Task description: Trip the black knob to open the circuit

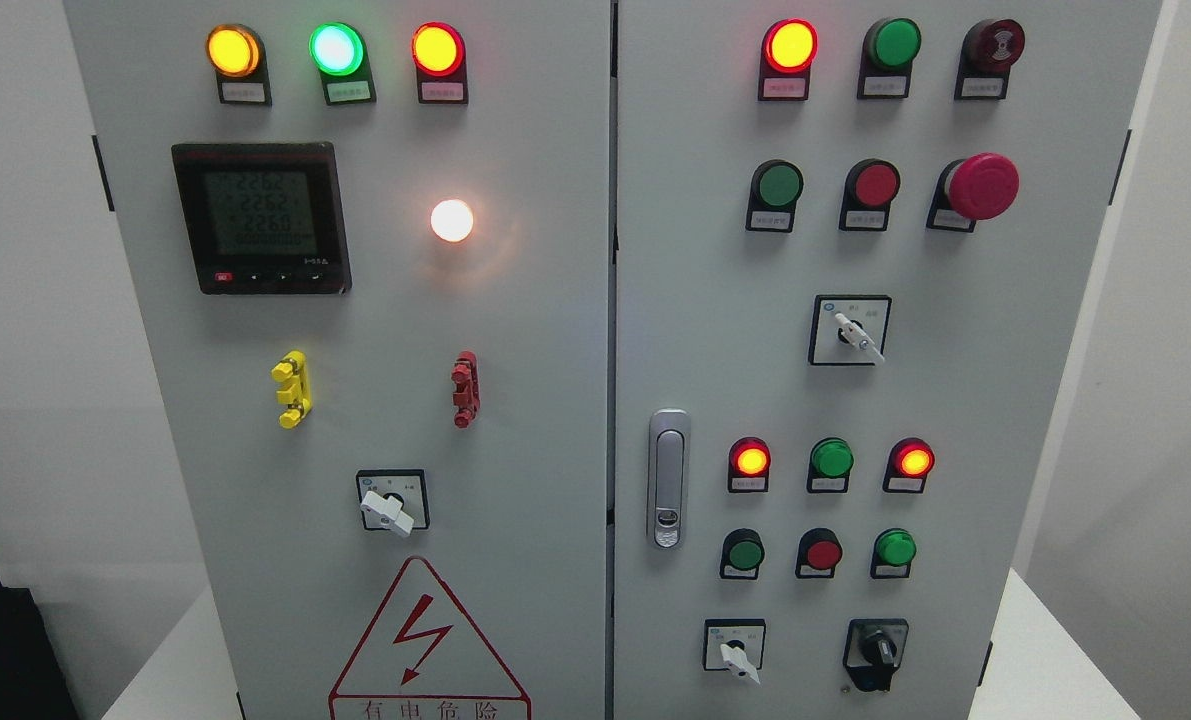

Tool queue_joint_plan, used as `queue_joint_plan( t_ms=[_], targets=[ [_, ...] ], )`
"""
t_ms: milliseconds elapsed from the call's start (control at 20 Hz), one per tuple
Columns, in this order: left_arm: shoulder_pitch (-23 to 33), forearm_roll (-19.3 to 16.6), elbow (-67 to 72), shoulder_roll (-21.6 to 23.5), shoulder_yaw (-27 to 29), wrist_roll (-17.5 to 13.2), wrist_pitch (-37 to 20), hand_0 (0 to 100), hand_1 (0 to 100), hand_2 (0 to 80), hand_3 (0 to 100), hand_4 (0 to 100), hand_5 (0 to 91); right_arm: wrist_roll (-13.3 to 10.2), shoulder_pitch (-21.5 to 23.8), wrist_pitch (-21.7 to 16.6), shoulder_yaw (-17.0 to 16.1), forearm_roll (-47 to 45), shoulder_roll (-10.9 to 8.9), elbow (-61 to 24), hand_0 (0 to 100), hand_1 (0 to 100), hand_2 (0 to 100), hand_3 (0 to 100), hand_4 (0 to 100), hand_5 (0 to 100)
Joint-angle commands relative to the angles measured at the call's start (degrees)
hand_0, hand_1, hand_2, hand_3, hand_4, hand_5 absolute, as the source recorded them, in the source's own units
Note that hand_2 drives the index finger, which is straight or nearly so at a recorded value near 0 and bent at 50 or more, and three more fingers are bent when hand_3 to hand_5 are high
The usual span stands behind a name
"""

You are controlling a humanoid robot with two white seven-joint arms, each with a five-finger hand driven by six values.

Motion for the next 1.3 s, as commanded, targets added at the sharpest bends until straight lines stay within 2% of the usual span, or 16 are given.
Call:
queue_joint_plan(
  t_ms=[0,350,550,850,1250],
  targets=[
    [-0.02,0.14,0.06,-0.05,0.05,0.02,0.07,12,39,0.0,0,0,0.0,0.31,-0.53,1.66,0.52,0.20,0.04,-3.19,63,66,0,100,100,93],
    [-0.02,0.14,0.06,-0.05,0.05,0.02,0.07,12,39,0.0,0,0,0.0,0.31,-3.25,6.41,0.35,0.21,0.04,-6.09,62,65,0,100,100,99],
    [-0.02,0.14,0.06,-0.05,0.05,0.02,0.07,12,39,0.0,0,0,0.0,0.31,-4.22,13.26,0.35,0.21,0.04,-10.48,62,65,0,100,100,99],
    [-0.02,0.14,0.06,-0.05,0.05,0.02,0.07,12,39,0.0,0,0,0.0,0.31,-6.77,19.15,0.35,0.38,0.04,-14.88,63,65,0,100,100,99],
    [-0.02,0.14,0.06,-0.14,0.05,0.02,0.07,12,39,0.0,0,0,0.0,0.66,-11.33,23.82,-0.44,0.38,-0.31,-17.17,64,66,0,100,100,99]
  ],
)
